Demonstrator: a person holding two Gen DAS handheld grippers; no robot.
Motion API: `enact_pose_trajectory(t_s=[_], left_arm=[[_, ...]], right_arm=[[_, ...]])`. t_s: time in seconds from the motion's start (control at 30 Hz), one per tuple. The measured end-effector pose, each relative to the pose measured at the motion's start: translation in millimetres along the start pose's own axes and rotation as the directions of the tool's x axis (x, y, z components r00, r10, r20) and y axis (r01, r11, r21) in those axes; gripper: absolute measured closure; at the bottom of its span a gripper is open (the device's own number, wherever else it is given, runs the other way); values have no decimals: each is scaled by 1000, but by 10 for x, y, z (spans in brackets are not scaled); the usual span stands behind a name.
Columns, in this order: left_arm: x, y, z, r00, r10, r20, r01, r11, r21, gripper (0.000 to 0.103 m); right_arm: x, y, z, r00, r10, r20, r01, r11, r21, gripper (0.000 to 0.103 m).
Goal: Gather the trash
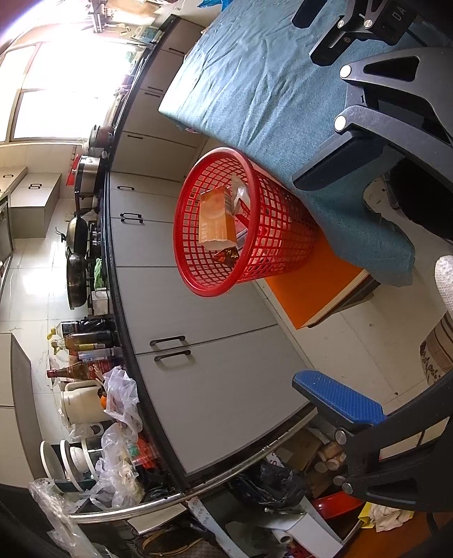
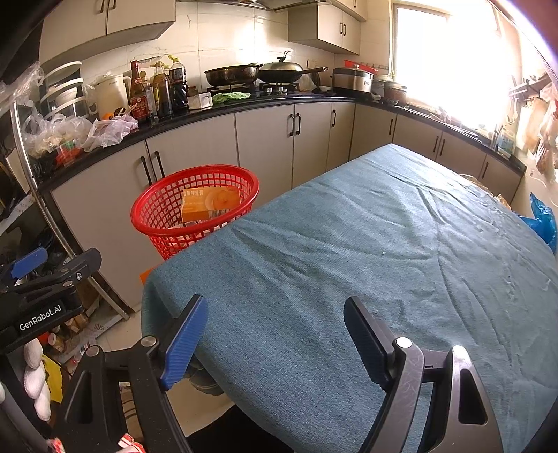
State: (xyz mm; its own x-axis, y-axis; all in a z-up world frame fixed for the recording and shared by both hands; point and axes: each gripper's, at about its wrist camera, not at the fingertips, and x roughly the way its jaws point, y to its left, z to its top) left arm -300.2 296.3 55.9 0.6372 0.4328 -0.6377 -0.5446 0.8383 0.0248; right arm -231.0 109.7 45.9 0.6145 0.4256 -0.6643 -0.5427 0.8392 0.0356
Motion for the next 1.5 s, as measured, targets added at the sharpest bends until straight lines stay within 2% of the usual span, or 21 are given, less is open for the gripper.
enact_pose_trajectory(t_s=[1.5], left_arm=[[120,32,-44,999,-16,-45,16,1000,-14,1]], right_arm=[[115,85,-20,999,28,-37,-28,1000,3,18]])
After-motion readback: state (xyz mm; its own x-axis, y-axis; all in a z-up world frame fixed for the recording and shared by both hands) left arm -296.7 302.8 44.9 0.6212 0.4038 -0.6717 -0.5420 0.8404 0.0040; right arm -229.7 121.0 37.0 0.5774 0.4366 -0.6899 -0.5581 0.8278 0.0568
